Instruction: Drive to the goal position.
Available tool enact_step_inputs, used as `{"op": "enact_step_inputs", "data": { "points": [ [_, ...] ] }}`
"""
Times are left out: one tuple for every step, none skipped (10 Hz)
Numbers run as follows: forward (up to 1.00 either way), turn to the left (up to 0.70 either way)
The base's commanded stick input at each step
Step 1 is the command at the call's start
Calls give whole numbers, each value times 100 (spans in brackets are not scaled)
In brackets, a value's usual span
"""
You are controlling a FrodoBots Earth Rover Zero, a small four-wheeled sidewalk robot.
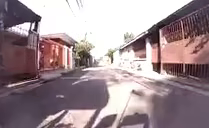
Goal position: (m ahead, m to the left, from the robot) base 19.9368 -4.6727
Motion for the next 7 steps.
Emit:
{"op": "enact_step_inputs", "data": {
  "points": [
    [100, 0],
    [100, 0],
    [100, 0],
    [100, 0],
    [100, 0],
    [100, 0],
    [70, 0]
  ]
}}
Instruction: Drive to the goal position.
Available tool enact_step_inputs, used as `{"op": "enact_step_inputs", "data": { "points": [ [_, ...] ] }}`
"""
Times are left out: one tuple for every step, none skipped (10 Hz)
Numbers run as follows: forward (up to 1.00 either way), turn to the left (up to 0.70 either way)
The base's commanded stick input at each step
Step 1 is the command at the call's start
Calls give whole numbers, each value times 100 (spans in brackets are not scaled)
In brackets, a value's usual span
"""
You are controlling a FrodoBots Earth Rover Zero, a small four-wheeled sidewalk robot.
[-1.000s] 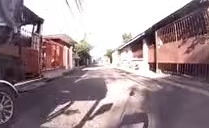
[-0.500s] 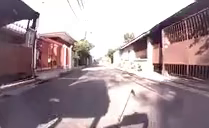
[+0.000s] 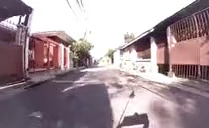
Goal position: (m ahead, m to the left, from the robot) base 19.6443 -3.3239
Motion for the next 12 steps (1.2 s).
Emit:
{"op": "enact_step_inputs", "data": {
  "points": [
    [19, 0],
    [81, 0],
    [100, 0],
    [100, 0],
    [100, 0],
    [100, 0],
    [100, 0],
    [100, 0],
    [100, 0],
    [100, 0],
    [100, 0],
    [100, 0]
  ]
}}
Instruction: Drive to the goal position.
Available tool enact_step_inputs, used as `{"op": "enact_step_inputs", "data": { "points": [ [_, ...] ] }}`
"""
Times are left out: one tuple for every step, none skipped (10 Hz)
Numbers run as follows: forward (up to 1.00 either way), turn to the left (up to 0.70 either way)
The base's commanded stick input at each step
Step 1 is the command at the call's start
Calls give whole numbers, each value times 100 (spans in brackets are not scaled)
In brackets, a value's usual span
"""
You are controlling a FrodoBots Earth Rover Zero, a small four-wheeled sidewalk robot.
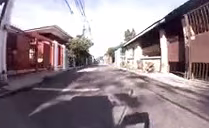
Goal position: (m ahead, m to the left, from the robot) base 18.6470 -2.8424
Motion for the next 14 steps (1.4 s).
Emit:
{"op": "enact_step_inputs", "data": {
  "points": [
    [100, -27],
    [100, -27],
    [100, -27],
    [100, -27],
    [100, -11],
    [100, 0],
    [100, 0],
    [100, 0],
    [100, 0],
    [100, 0],
    [100, 0],
    [100, 7],
    [100, 27],
    [100, 27]
  ]
}}
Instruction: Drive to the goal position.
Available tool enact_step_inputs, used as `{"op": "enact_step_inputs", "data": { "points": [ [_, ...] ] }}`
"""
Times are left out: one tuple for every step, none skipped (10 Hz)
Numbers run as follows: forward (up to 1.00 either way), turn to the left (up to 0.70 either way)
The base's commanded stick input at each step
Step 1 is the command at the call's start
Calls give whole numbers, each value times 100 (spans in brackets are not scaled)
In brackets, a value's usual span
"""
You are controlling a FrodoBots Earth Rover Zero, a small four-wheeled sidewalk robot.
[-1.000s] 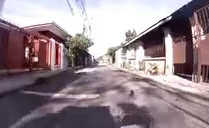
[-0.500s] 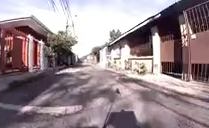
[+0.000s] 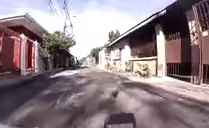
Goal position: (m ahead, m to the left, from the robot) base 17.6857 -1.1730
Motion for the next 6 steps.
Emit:
{"op": "enact_step_inputs", "data": {
  "points": [
    [100, 17],
    [100, 2],
    [100, 0],
    [100, 0],
    [100, 0],
    [100, 0]
  ]
}}
